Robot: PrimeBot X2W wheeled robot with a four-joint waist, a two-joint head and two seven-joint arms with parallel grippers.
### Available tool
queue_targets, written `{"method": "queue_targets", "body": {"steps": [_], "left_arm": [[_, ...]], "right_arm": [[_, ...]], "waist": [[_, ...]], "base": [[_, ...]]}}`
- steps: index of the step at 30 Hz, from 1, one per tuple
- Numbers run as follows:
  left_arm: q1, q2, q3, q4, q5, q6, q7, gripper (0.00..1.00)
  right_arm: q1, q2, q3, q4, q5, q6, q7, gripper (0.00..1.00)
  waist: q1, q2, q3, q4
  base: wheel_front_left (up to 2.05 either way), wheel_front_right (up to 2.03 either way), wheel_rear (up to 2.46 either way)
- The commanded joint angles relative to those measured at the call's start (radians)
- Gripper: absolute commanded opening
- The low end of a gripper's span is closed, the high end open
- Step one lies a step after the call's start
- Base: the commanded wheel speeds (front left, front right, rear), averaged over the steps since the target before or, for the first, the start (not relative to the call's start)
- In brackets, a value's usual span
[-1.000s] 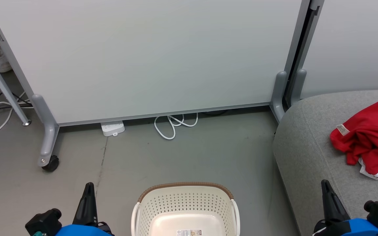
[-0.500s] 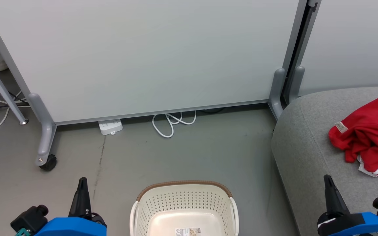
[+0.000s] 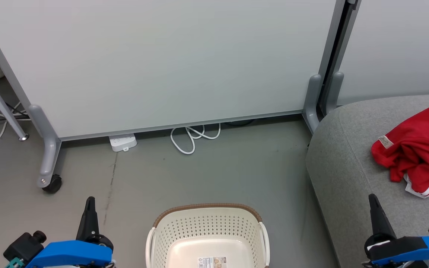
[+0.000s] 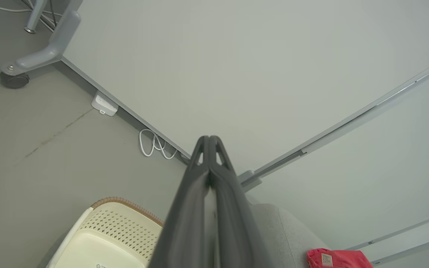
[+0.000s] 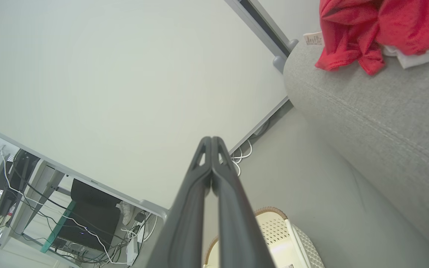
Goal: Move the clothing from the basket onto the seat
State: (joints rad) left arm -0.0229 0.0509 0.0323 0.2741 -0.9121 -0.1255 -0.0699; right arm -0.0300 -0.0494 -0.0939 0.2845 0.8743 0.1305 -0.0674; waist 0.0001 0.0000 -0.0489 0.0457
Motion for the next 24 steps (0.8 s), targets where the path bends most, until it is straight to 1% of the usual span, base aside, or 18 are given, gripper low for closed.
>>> {"method": "queue_targets", "body": {"steps": [1,12,24], "left_arm": [[-0.029,0.002,0.011,-0.015,-0.035,-0.004,0.009,0.0],[-0.041,0.002,0.024,-0.018,-0.161,-0.004,0.042,0.0],[-0.054,0.002,0.037,-0.021,-0.275,-0.005,0.072,0.0]], "right_arm": [[-0.028,-0.003,-0.003,-0.014,0.04,0.0,0.007,0.0],[-0.041,-0.003,-0.006,-0.02,0.172,0.0,0.041,0.0],[-0.05,-0.002,-0.01,-0.025,0.291,0.0,0.071,0.0]], "waist": [[-0.0001,0.0,0.001,-0.001],[-0.0001,0.0,0.009,-0.007],[-0.0001,0.0,0.016,-0.014]], "base": [[0.0,0.0,0.0],[0.0,0.0,0.0],[0.0,0.0,0.0]]}}
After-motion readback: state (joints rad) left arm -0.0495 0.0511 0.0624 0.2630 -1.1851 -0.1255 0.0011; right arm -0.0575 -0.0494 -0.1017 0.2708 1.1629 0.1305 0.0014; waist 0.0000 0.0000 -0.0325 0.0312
